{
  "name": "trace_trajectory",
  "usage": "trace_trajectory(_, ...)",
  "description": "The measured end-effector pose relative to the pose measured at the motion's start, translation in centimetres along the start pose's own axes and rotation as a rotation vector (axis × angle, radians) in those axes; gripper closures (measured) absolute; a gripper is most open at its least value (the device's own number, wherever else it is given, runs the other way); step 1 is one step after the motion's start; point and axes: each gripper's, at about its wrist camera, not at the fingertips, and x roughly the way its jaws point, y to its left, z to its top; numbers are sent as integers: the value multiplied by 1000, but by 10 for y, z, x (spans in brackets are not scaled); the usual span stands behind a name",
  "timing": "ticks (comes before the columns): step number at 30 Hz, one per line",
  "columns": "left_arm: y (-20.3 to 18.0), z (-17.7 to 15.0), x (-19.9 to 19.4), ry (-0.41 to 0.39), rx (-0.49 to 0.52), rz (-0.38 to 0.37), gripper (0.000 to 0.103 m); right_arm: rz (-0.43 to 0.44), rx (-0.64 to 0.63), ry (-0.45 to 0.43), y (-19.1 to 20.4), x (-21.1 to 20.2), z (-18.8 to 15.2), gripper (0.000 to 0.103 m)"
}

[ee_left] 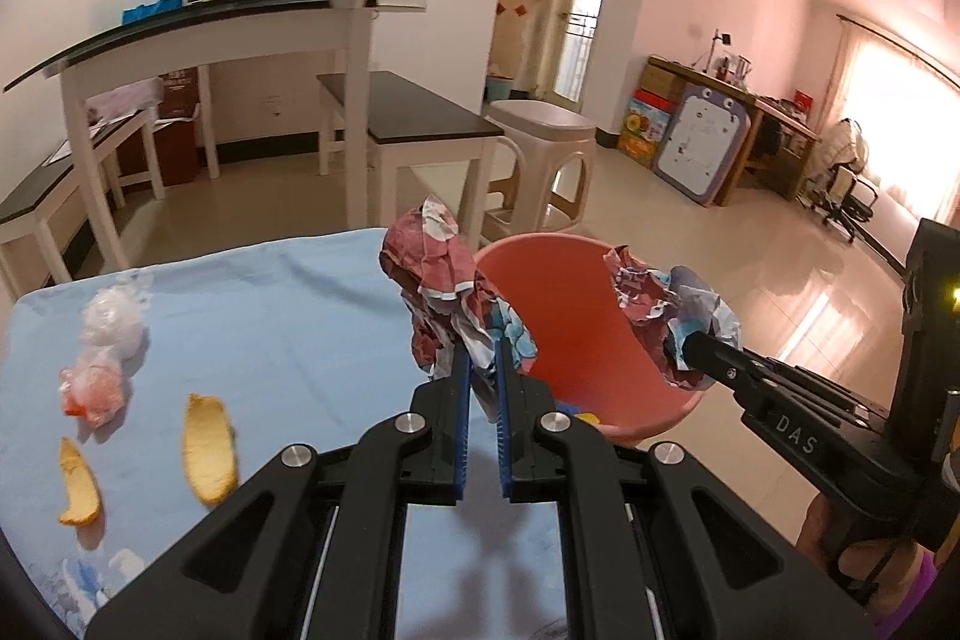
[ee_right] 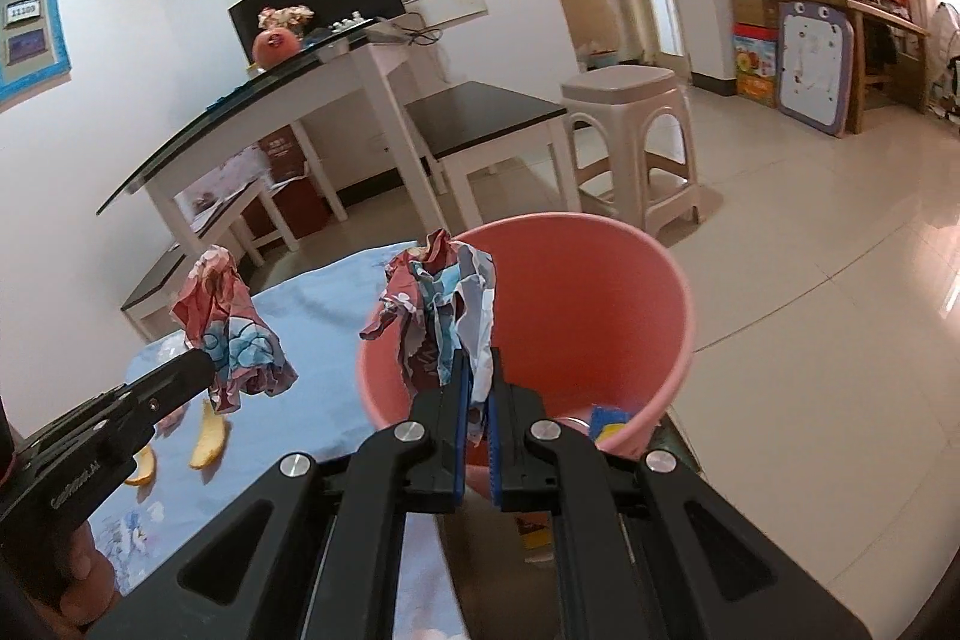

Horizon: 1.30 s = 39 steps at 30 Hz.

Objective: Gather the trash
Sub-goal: 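Carry both wrappers over the pink bucket and open both tools to drop them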

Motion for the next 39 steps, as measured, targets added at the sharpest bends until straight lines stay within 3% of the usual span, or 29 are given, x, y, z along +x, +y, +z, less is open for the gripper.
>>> trace_trajectory(15,-14,5,51,93,10,-100,96,-90,34,16,-35,25,8,98)
trace_trajectory(39,-31,5,95,155,30,-116,96,-138,29,65,-45,63,14,97)
